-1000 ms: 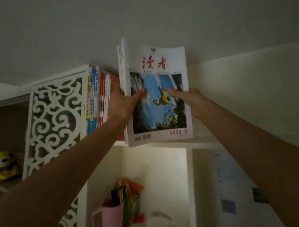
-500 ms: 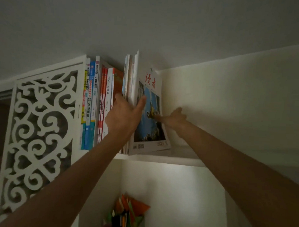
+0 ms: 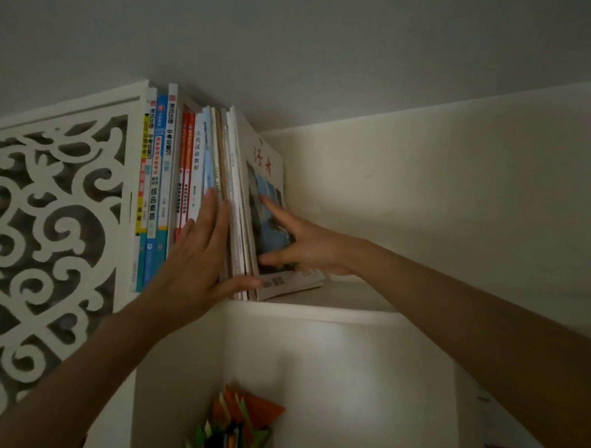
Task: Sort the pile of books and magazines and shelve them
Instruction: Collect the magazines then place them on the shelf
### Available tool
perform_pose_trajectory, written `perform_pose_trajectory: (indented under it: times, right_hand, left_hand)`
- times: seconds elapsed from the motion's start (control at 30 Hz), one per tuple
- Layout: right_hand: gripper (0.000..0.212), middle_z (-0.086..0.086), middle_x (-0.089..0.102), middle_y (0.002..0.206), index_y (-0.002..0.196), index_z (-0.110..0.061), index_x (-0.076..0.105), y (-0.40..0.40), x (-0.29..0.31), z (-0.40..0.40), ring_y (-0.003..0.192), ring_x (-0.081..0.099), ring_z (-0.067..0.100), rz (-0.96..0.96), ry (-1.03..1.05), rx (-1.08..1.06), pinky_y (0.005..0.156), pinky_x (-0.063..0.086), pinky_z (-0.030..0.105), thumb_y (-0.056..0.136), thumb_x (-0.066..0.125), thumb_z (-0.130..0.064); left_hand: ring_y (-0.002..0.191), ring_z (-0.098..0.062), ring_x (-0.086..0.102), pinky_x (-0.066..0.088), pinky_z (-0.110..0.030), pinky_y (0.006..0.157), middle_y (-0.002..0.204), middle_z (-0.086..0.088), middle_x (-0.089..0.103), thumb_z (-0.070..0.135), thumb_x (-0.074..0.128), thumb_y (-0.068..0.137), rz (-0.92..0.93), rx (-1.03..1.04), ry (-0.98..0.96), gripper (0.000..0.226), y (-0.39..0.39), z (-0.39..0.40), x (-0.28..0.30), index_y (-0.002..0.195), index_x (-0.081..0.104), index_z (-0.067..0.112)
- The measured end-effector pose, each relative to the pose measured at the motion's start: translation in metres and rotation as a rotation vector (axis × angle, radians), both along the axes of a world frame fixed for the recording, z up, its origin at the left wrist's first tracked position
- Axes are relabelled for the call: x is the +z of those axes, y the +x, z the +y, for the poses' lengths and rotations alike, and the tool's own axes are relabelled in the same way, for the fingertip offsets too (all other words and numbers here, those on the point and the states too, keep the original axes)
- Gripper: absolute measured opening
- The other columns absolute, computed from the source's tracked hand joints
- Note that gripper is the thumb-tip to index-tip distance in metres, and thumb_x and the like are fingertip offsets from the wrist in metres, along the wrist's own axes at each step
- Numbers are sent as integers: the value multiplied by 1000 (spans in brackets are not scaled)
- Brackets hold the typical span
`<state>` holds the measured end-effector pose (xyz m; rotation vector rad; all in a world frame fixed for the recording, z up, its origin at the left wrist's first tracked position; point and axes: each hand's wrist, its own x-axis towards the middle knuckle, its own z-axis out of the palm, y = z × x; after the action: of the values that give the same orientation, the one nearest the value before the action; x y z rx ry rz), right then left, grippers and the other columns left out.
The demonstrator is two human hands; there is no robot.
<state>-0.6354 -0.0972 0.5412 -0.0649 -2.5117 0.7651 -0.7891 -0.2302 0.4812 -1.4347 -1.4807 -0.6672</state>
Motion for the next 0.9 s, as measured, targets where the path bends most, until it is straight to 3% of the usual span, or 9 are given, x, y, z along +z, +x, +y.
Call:
perform_pose_trajectory:
  times: [0.13, 0.3, 0.4, 0.47, 0.53, 0.63, 0.73, 0.8, 0.9]
  right_hand:
    - [103, -5, 2, 158, 149, -32, -3, -22, 0, -1, 143, 10, 11, 74, 126, -66, 117, 15, 28, 81, 70, -7]
    - [102, -6, 9, 157, 149, -38, 2, -12, 8, -7, 142, 17, 12, 74, 72, -39, 114, 27, 39, 78, 74, -17]
    - [104, -10, 2, 157, 148, -40, -2, -9, 10, -21, 143, 12, 11, 112, 98, 14, 116, 24, 39, 79, 73, -20]
    - [107, -8, -4, 158, 147, -36, -8, -18, 3, -29, 144, 5, 11, 96, 180, 4, 118, 17, 37, 79, 72, -16]
    - [111, -4, -8, 158, 147, -29, -12, -31, -6, -29, 144, 0, 11, 153, 247, -26, 119, 12, 38, 78, 73, -11]
    - [113, -2, -9, 158, 148, -25, -12, -37, -12, -31, 145, 0, 12, 194, 226, -42, 120, 11, 40, 77, 74, -9]
    - [111, -1, -5, 158, 149, -23, -11, -23, -11, -40, 143, 5, 10, 154, 256, -98, 119, 15, 37, 78, 74, -13]
    - [103, 0, 7, 157, 150, -18, -4, -3, -16, -54, 136, 15, 3, 231, 237, -112, 115, 19, 23, 80, 72, -16]
    - [67, -3, 43, 135, 140, -17, 35, 56, -45, -79, 115, 47, 4, 422, 207, -230, 96, 43, 15, 83, 69, -24]
  left_hand:
    - [143, -25, -10, 1, -46, 111, 155, -16, -12, 81, 13, 78, -32, 181, -38, 103, -14, 15, -1, 146, -13, 8]
    - [138, -5, -9, -5, -32, 111, 148, 13, -11, 77, 32, 77, -95, -78, -60, 94, -18, -17, 12, 145, -12, 28]
    - [140, -7, -12, -5, -38, 112, 151, 9, -12, 77, 29, 69, 50, 27, -81, 97, -35, -30, 8, 144, -12, 32]
    - [138, -7, -18, -9, -38, 111, 150, 11, -16, 81, 22, 66, -4, 77, -114, 99, -40, -28, 1, 143, -16, 31]
    - [136, -8, -21, -13, -36, 109, 147, 13, -21, 82, 33, 67, -91, 103, -139, 108, -40, -23, -3, 140, -21, 23]
    - [134, -9, -22, -12, -38, 109, 147, 13, -21, 59, 51, 78, -105, 125, -129, 103, -36, -20, -1, 138, -23, 21]
    - [143, -17, -8, -1, -43, 114, 156, 5, -3, 44, 61, 82, -158, 102, -113, 92, -25, -24, -2, 147, 0, 23]
    - [139, -28, 26, 19, -42, 112, 149, -8, 31, 31, 66, 83, -137, -23, 32, 70, -6, -30, -12, 142, 34, 13]
    - [115, -11, 47, 28, -13, 98, 121, -2, 55, 22, 65, 85, -202, -285, 153, 39, 37, -46, -48, 121, 55, 11]
